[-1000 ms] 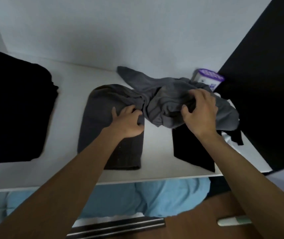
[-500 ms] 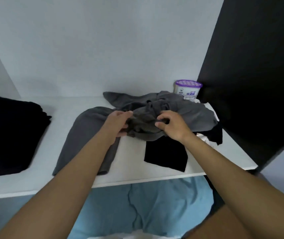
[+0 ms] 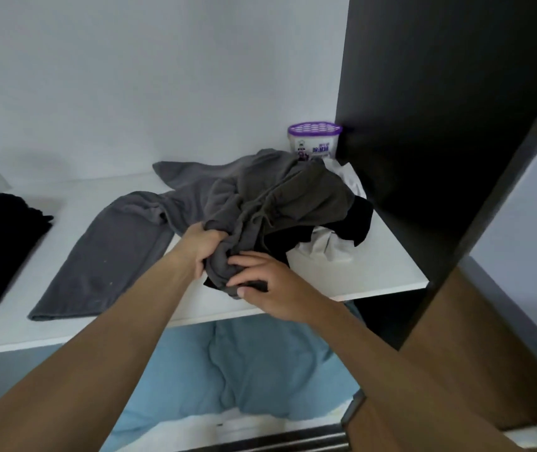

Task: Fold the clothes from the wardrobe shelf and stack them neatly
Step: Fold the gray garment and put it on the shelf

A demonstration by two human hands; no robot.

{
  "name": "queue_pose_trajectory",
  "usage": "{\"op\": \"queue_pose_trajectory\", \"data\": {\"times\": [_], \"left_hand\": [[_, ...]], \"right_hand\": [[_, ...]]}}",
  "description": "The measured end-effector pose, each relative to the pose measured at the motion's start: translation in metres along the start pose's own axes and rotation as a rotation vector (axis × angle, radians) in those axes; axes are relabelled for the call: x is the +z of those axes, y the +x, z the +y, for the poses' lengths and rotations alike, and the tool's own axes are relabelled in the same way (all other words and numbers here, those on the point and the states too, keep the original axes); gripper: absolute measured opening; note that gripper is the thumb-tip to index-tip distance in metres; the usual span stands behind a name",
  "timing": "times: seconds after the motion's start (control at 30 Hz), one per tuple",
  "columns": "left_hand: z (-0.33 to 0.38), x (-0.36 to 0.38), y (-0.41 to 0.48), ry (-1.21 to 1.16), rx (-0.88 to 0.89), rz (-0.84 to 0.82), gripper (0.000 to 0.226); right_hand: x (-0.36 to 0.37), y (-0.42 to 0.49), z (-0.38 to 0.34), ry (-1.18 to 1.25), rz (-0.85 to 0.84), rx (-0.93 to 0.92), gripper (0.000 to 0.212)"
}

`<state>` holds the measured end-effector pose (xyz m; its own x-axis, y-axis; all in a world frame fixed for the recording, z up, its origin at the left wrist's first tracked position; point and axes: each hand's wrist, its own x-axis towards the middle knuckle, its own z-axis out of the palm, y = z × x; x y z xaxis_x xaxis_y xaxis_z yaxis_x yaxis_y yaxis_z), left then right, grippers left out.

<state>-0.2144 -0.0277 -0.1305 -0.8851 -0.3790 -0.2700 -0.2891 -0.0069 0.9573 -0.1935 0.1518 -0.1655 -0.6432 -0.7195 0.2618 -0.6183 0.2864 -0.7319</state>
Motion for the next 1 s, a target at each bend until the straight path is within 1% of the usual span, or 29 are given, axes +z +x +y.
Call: {"op": "queue_pose_trajectory", "data": {"times": [0.07, 0.13, 0.2, 0.23, 0.27, 0.3, 0.33, 0.37, 0.43, 0.47, 0.5, 0.53, 0.57, 0.63, 0.7, 0.73, 0.8, 0.87, 0.93, 0.97, 1.0], "left_hand": [[-0.004, 0.000, -0.006, -0.043, 0.022, 0.024, 0.025], [-0.004, -0.001, -0.017, -0.115, 0.065, 0.046, 0.024], [0.000, -0.005, -0.028, -0.204, 0.130, 0.048, 0.025], [0.005, -0.010, -0.034, -0.246, 0.167, 0.044, 0.025], [0.011, -0.015, -0.040, -0.289, 0.203, 0.037, 0.025], [0.017, -0.021, -0.048, -0.330, 0.232, 0.025, 0.024], [0.024, -0.028, -0.056, -0.371, 0.254, 0.008, 0.024], [0.031, -0.036, -0.066, -0.404, 0.272, -0.011, 0.027], [0.042, -0.055, -0.085, -0.438, 0.309, -0.054, 0.036], [0.046, -0.068, -0.095, -0.433, 0.329, -0.085, 0.037], [0.047, -0.082, -0.105, -0.409, 0.344, -0.117, 0.037], [0.046, -0.097, -0.116, -0.378, 0.346, -0.142, 0.038], [0.043, -0.113, -0.125, -0.343, 0.336, -0.157, 0.038], [0.030, -0.151, -0.140, -0.262, 0.303, -0.155, 0.034], [0.010, -0.191, -0.151, -0.202, 0.248, -0.118, 0.026], [-0.003, -0.210, -0.156, -0.205, 0.212, -0.101, 0.022], [-0.032, -0.247, -0.167, -0.244, 0.146, -0.105, 0.019], [-0.063, -0.278, -0.179, -0.185, 0.101, -0.124, 0.019], [-0.091, -0.302, -0.189, 0.010, 0.094, -0.139, 0.028], [-0.104, -0.310, -0.195, 0.104, 0.110, -0.142, 0.038], [-0.116, -0.317, -0.201, 0.156, 0.126, -0.139, 0.050]], "right_hand": [[-0.003, -0.010, 0.004, 0.138, 0.092, 0.052, 0.019], [-0.010, -0.013, 0.004, 0.277, 0.295, 0.158, 0.018], [-0.021, -0.012, 0.003, 0.467, 0.521, 0.342, 0.017], [-0.027, -0.011, 0.002, 0.585, 0.591, 0.447, 0.013], [-0.033, -0.009, -0.001, 0.694, 0.614, 0.537, 0.009], [-0.040, -0.006, -0.004, 0.784, 0.602, 0.612, 0.008], [-0.045, -0.002, -0.007, 0.880, 0.570, 0.674, 0.018], [-0.049, 0.002, -0.011, 0.995, 0.528, 0.722, 0.035], [-0.053, 0.014, -0.025, 1.244, 0.425, 0.721, 0.063], [-0.053, 0.020, -0.035, 1.338, 0.375, 0.688, 0.071], [-0.051, 0.027, -0.047, 1.405, 0.341, 0.651, 0.074], [-0.047, 0.035, -0.062, 1.447, 0.336, 0.621, 0.072], [-0.041, 0.043, -0.081, 1.453, 0.364, 0.606, 0.065], [-0.022, 0.059, -0.125, 1.399, 0.457, 0.610, 0.046], [0.006, 0.070, -0.166, 1.333, 0.497, 0.634, 0.029], [0.022, 0.073, -0.184, 1.329, 0.486, 0.635, 0.026], [0.057, 0.075, -0.216, 1.362, 0.442, 0.624, 0.029], [0.095, 0.072, -0.241, 1.406, 0.407, 0.623, 0.029], [0.136, 0.066, -0.259, 1.446, 0.387, 0.639, 0.022], [0.155, 0.061, -0.265, 1.460, 0.389, 0.657, 0.020], [0.174, 0.056, -0.270, 1.465, 0.400, 0.676, 0.023]]}}
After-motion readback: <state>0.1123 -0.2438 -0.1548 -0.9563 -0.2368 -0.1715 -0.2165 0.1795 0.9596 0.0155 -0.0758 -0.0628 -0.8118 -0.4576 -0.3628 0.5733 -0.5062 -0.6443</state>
